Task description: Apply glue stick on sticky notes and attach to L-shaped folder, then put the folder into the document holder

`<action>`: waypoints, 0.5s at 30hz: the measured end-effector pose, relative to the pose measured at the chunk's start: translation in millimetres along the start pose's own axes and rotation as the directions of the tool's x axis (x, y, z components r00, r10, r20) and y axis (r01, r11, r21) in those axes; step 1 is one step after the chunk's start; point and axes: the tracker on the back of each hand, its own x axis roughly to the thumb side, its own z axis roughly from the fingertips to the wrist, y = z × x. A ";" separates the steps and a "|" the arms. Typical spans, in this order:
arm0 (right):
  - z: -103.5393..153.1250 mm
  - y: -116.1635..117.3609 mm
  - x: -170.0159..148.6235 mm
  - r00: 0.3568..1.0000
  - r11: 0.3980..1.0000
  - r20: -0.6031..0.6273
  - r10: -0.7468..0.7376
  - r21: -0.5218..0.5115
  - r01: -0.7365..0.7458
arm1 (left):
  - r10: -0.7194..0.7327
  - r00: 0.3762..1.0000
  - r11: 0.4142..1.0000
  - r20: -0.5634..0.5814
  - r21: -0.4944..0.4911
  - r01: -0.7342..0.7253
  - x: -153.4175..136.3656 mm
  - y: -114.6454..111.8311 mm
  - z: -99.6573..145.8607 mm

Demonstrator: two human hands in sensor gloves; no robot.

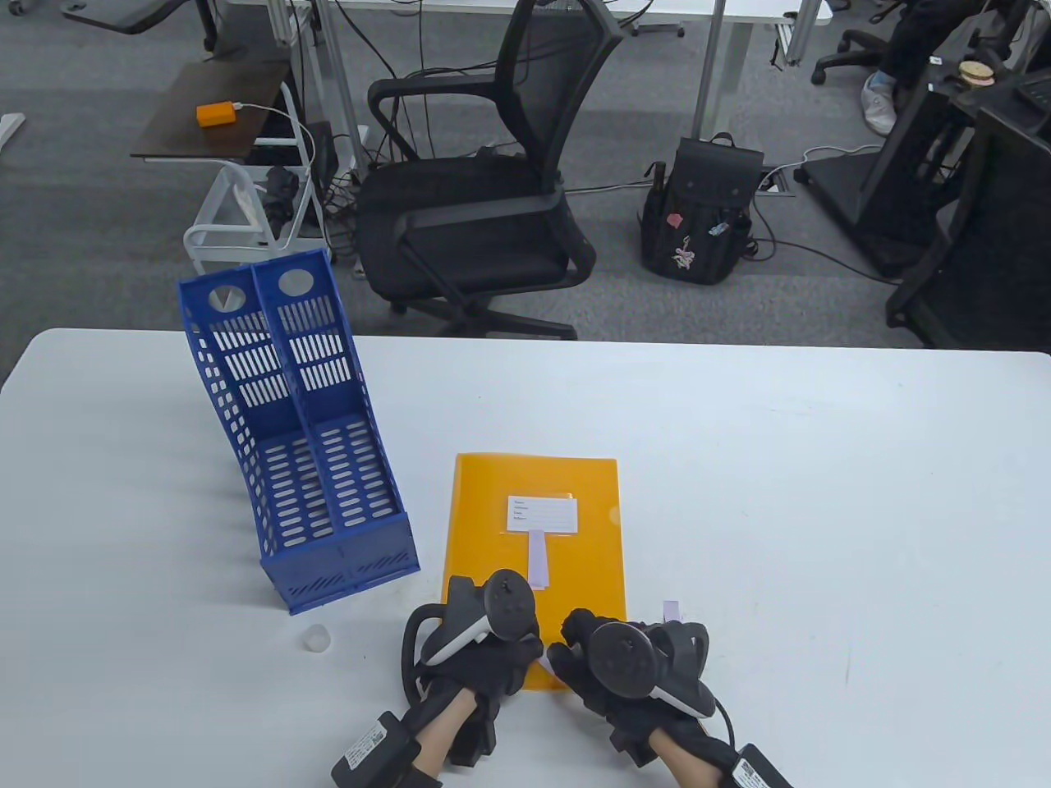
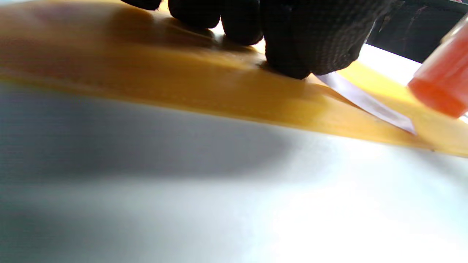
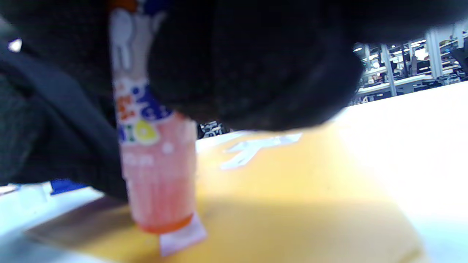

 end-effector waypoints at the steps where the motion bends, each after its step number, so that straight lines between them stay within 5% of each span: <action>1: 1.3 -4.5 -2.0 1.000 1.000 -0.013 -0.010 -0.017 0.009 | -0.001 1.000 1.000 0.000 0.000 0.001 0.1 -0.1 0.0; 9: 7.1 -23.0 -18.4 0.993 0.990 -0.114 -0.043 -0.141 0.027 | -0.003 1.000 1.000 -0.001 0.001 0.003 -0.3 -0.5 0.3; 15: 1.9 -9.1 -25.4 0.979 0.995 -0.178 -0.096 -0.044 0.089 | -0.003 1.000 1.000 -0.001 0.000 0.003 0.0 -0.7 0.6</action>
